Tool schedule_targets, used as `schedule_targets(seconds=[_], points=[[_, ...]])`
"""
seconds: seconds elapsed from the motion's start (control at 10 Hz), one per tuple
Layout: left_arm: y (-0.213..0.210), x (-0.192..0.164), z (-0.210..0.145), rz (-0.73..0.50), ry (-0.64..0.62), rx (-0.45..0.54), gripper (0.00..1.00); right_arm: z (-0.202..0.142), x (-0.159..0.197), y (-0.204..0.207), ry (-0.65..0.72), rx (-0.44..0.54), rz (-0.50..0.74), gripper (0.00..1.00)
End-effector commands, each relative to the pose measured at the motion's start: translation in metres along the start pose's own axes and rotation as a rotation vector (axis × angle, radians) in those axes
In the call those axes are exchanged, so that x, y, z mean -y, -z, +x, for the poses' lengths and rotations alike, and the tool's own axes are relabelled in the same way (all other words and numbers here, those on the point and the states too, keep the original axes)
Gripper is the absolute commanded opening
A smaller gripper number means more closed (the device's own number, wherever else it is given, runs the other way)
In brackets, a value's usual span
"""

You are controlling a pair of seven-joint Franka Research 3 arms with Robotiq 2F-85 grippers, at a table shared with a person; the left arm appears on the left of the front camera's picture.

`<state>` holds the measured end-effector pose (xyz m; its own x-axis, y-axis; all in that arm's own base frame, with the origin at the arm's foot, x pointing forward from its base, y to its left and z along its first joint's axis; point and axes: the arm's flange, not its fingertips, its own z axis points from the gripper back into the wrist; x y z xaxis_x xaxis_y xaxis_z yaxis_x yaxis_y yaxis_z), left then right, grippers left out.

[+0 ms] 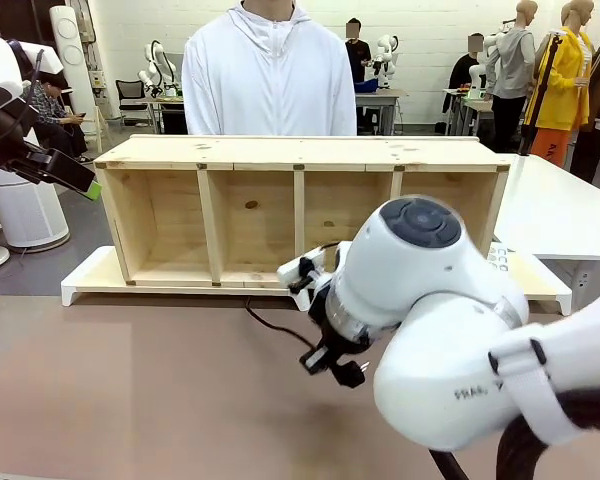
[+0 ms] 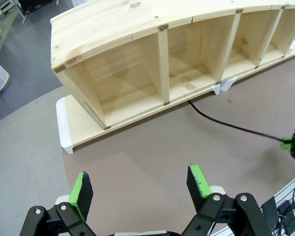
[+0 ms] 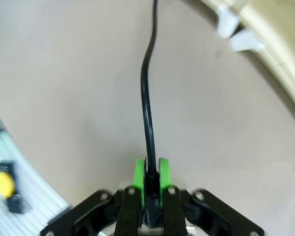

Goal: Perform cable management.
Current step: Pull the grasped Power Cable to the location of the Power Strip.

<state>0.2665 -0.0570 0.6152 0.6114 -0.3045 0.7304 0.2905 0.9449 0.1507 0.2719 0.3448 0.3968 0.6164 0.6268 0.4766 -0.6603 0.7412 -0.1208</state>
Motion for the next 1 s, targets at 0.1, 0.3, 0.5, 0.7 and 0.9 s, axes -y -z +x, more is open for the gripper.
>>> schedule_targets(seconds=[0.1,0.3,0.5,0.7,0.9], points=[[0.000,0.000,0.000,0.000,-0.004,0.000,1.00,-0.091,0.087,-0.082,0.251,0.103,-0.062,0.15],[0.000,0.000,0.000,0.000,-0.004,0.000,1.00,-0.122,0.129,-0.107,0.362,0.128,-0.057,0.15],[0.000,0.000,0.000,0.000,-0.004,0.000,1.00,-0.144,0.158,-0.120,0.429,0.138,-0.061,0.15],[0.000,0.000,0.000,0.000,-0.004,0.000,1.00,-0.160,0.192,-0.133,0.503,0.157,-0.074,0.15],[0.000,0.000,0.000,0.000,-0.004,0.000,1.00,-0.176,0.223,-0.146,0.565,0.157,-0.099,0.15]])
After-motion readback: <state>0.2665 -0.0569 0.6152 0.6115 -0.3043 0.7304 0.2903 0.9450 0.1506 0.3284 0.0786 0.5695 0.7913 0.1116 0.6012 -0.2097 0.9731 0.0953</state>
